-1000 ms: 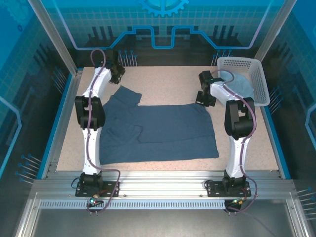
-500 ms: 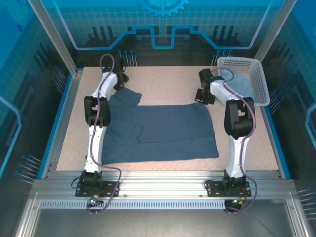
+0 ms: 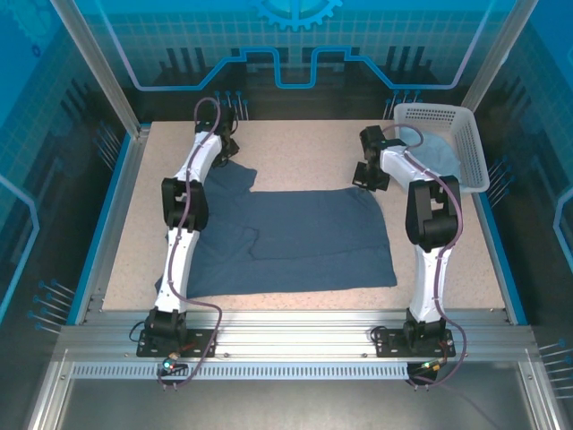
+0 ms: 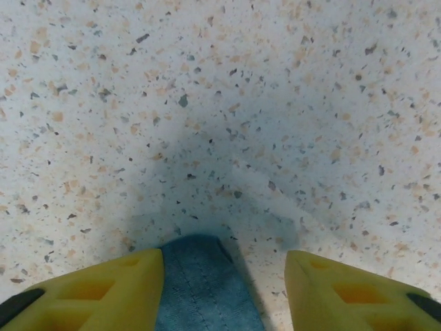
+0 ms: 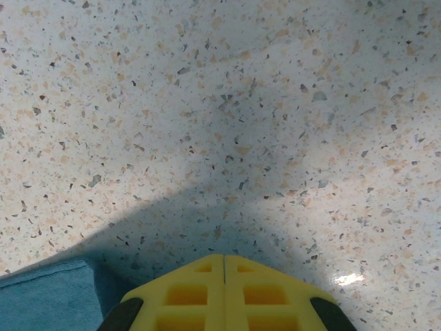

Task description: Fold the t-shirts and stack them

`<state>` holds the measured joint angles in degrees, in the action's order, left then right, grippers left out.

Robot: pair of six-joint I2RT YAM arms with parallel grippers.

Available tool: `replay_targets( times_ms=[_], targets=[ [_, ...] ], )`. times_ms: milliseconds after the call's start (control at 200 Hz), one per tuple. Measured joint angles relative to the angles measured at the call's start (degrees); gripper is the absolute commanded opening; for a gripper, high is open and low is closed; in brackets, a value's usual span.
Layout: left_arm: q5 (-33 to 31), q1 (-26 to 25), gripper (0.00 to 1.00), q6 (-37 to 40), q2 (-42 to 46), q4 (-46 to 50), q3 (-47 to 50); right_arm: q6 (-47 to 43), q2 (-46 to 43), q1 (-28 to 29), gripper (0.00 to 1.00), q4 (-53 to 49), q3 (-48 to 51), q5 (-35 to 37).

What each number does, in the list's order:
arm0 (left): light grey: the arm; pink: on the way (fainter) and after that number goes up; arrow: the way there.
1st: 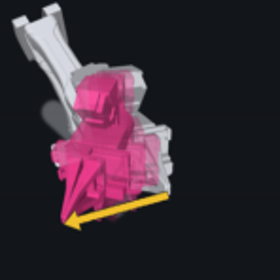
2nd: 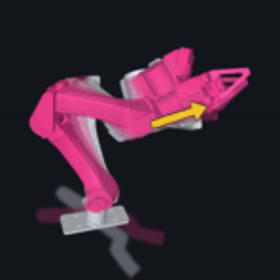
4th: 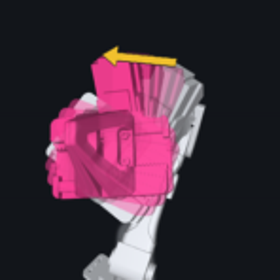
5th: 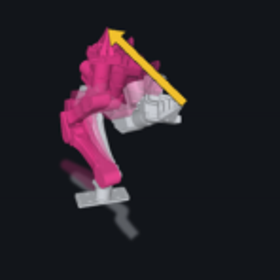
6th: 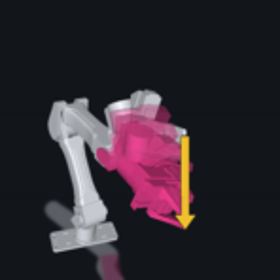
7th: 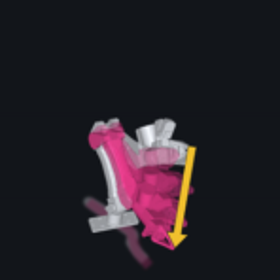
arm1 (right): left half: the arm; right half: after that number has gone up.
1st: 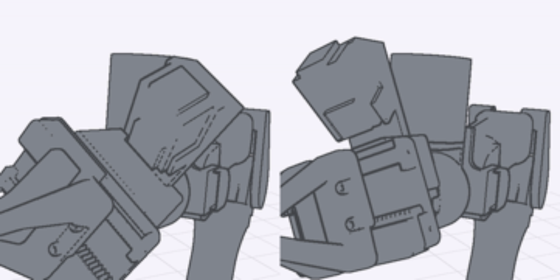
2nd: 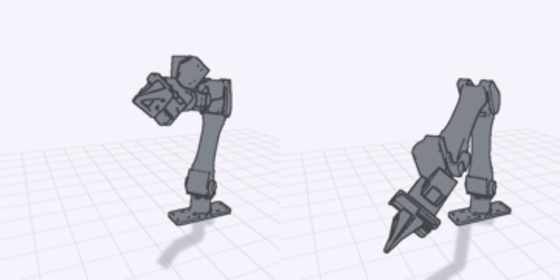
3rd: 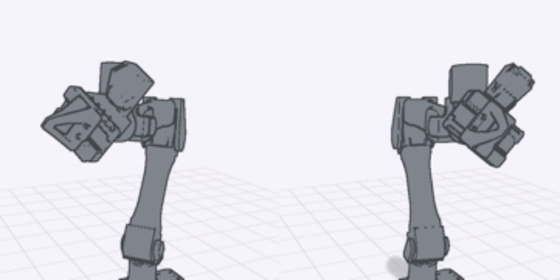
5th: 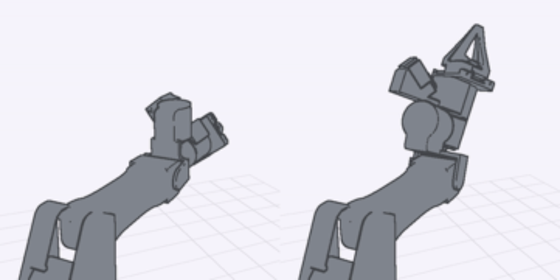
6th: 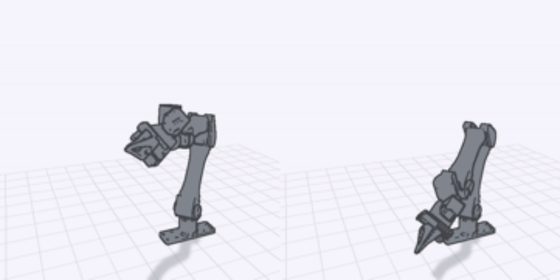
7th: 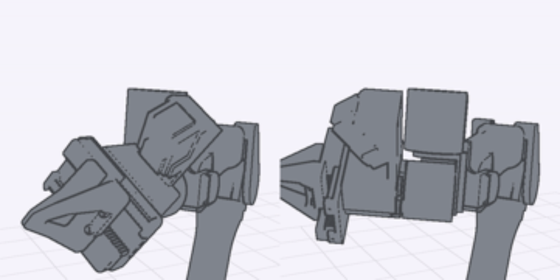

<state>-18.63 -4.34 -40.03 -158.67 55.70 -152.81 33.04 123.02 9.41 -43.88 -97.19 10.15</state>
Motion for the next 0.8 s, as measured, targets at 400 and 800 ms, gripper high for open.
replay_targets(
  times_ms=[400,800],
  targets=[
    [2.19,0.59,0.05,-1.77,-0.66,8.31,-2.47,0.37,0.07,0.02,0.00,0.00,0.00,-0.15],
    [2.58,0.37,0.00,-0.90,5.86,7.26,5.88,0.31,0.07,0.07,0.00,0.72,0.00,-0.17]
  ],
)
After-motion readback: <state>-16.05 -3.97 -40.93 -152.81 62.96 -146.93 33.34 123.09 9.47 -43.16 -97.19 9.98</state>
